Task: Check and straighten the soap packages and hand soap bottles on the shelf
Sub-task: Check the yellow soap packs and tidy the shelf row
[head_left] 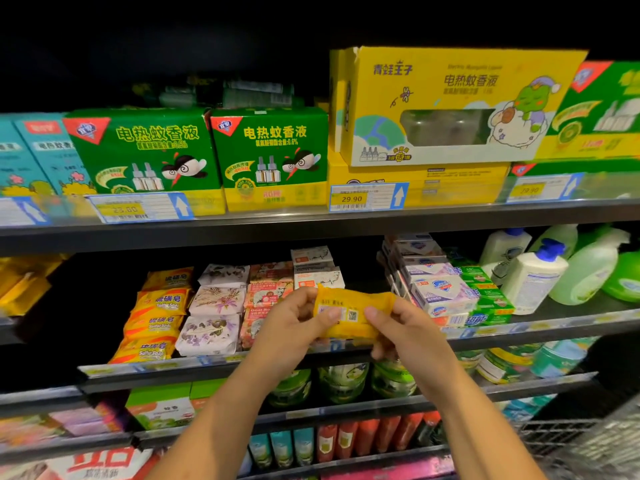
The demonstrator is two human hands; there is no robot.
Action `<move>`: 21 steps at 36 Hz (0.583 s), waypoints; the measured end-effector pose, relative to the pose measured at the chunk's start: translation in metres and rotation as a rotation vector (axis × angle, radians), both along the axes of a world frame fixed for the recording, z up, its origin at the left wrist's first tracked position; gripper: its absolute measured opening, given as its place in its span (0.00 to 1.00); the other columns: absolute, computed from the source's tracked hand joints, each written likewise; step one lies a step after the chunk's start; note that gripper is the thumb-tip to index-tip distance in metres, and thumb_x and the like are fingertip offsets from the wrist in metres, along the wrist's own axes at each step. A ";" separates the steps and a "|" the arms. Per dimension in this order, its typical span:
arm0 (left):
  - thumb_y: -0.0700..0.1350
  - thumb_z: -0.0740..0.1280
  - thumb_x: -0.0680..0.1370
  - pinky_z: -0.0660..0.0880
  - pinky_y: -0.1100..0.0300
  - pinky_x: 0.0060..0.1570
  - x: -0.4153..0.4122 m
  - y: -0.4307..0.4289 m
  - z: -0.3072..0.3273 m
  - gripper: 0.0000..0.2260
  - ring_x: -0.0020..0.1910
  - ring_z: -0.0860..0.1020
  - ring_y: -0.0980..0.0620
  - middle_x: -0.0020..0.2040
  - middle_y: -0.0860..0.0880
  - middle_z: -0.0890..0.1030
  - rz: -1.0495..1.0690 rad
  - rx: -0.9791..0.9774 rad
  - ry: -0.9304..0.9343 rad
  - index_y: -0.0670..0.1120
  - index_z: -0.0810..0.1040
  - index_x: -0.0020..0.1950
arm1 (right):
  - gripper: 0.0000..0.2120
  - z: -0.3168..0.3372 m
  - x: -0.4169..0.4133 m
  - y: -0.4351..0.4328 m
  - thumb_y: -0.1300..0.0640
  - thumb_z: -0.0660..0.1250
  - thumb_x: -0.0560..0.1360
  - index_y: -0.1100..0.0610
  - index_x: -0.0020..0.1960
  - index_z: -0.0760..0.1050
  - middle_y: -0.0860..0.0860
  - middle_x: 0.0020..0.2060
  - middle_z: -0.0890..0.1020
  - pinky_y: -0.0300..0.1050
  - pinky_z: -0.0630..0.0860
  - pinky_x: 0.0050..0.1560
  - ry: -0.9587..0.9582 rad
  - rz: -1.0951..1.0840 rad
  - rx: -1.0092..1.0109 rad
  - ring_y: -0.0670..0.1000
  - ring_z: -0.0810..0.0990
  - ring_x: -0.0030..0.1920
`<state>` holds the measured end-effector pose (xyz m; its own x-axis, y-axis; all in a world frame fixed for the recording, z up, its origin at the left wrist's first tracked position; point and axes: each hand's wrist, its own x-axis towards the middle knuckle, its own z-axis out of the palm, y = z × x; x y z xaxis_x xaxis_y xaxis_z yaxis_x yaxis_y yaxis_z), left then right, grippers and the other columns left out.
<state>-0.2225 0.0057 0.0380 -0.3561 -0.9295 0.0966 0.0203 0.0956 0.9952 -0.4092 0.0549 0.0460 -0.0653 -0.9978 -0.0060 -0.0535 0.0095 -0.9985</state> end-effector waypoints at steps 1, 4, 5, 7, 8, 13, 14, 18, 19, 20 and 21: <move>0.46 0.71 0.74 0.80 0.60 0.40 0.001 -0.001 0.000 0.17 0.47 0.84 0.50 0.50 0.47 0.85 -0.022 0.019 0.020 0.47 0.74 0.62 | 0.09 -0.002 -0.001 -0.002 0.52 0.65 0.81 0.50 0.43 0.80 0.51 0.31 0.76 0.40 0.68 0.28 -0.019 -0.017 0.014 0.52 0.73 0.28; 0.39 0.74 0.74 0.81 0.52 0.46 0.010 -0.003 -0.005 0.36 0.48 0.83 0.43 0.53 0.40 0.83 -0.163 0.014 0.080 0.55 0.61 0.76 | 0.13 -0.008 -0.007 -0.006 0.51 0.64 0.81 0.54 0.41 0.80 0.54 0.31 0.68 0.39 0.60 0.23 -0.118 -0.050 0.059 0.49 0.63 0.23; 0.38 0.75 0.73 0.80 0.49 0.49 0.014 -0.003 -0.006 0.43 0.48 0.82 0.41 0.54 0.41 0.82 -0.211 -0.023 0.059 0.61 0.56 0.78 | 0.12 -0.010 -0.010 -0.007 0.51 0.64 0.81 0.58 0.45 0.79 0.56 0.32 0.68 0.39 0.58 0.22 -0.173 -0.040 0.067 0.48 0.61 0.22; 0.37 0.76 0.72 0.78 0.49 0.51 0.020 -0.003 -0.005 0.48 0.46 0.81 0.45 0.53 0.48 0.80 -0.234 -0.118 -0.054 0.72 0.52 0.75 | 0.12 -0.011 -0.013 -0.009 0.52 0.64 0.81 0.61 0.53 0.78 0.57 0.33 0.69 0.38 0.56 0.21 -0.263 -0.013 0.093 0.46 0.59 0.20; 0.37 0.76 0.72 0.78 0.51 0.51 0.020 -0.004 -0.003 0.47 0.45 0.81 0.49 0.53 0.53 0.79 -0.212 -0.175 -0.154 0.75 0.54 0.73 | 0.11 -0.012 -0.015 -0.010 0.53 0.64 0.81 0.59 0.57 0.78 0.55 0.33 0.70 0.38 0.55 0.22 -0.289 -0.003 0.109 0.46 0.59 0.20; 0.41 0.76 0.73 0.76 0.64 0.49 0.016 -0.011 -0.001 0.29 0.54 0.75 0.59 0.55 0.64 0.71 -0.082 -0.375 -0.319 0.72 0.74 0.62 | 0.17 -0.017 -0.010 -0.013 0.50 0.66 0.80 0.45 0.67 0.70 0.54 0.33 0.72 0.40 0.56 0.23 -0.206 -0.037 0.107 0.48 0.61 0.21; 0.40 0.77 0.72 0.77 0.62 0.49 0.015 -0.012 -0.003 0.27 0.55 0.74 0.58 0.57 0.62 0.69 -0.074 -0.378 -0.308 0.69 0.76 0.59 | 0.15 -0.016 -0.008 -0.012 0.50 0.65 0.80 0.43 0.67 0.70 0.54 0.34 0.73 0.41 0.57 0.23 -0.181 -0.043 0.091 0.49 0.62 0.22; 0.51 0.77 0.67 0.77 0.59 0.53 0.011 -0.014 -0.007 0.16 0.58 0.75 0.56 0.60 0.58 0.71 -0.026 -0.310 -0.198 0.60 0.80 0.53 | 0.11 -0.006 -0.009 -0.004 0.43 0.57 0.84 0.41 0.59 0.76 0.61 0.44 0.84 0.41 0.62 0.26 -0.115 0.078 0.055 0.51 0.69 0.24; 0.53 0.77 0.67 0.77 0.59 0.54 0.009 -0.013 -0.008 0.16 0.58 0.76 0.55 0.60 0.56 0.73 -0.016 -0.281 -0.150 0.58 0.80 0.53 | 0.12 -0.005 -0.012 -0.004 0.42 0.57 0.83 0.42 0.59 0.77 0.60 0.47 0.85 0.42 0.64 0.27 -0.074 0.129 0.048 0.51 0.72 0.26; 0.52 0.78 0.69 0.77 0.59 0.53 0.008 -0.012 -0.008 0.16 0.56 0.77 0.55 0.59 0.53 0.76 -0.006 -0.243 -0.098 0.55 0.80 0.54 | 0.12 -0.005 -0.015 -0.004 0.43 0.60 0.81 0.43 0.60 0.77 0.56 0.48 0.85 0.42 0.66 0.27 -0.022 0.170 0.044 0.51 0.75 0.29; 0.49 0.78 0.70 0.77 0.60 0.51 0.007 -0.012 -0.009 0.17 0.53 0.79 0.54 0.55 0.52 0.78 0.010 -0.198 -0.043 0.51 0.79 0.56 | 0.13 -0.006 -0.018 -0.005 0.45 0.65 0.78 0.43 0.61 0.77 0.52 0.48 0.85 0.42 0.69 0.28 0.046 0.198 0.048 0.51 0.78 0.31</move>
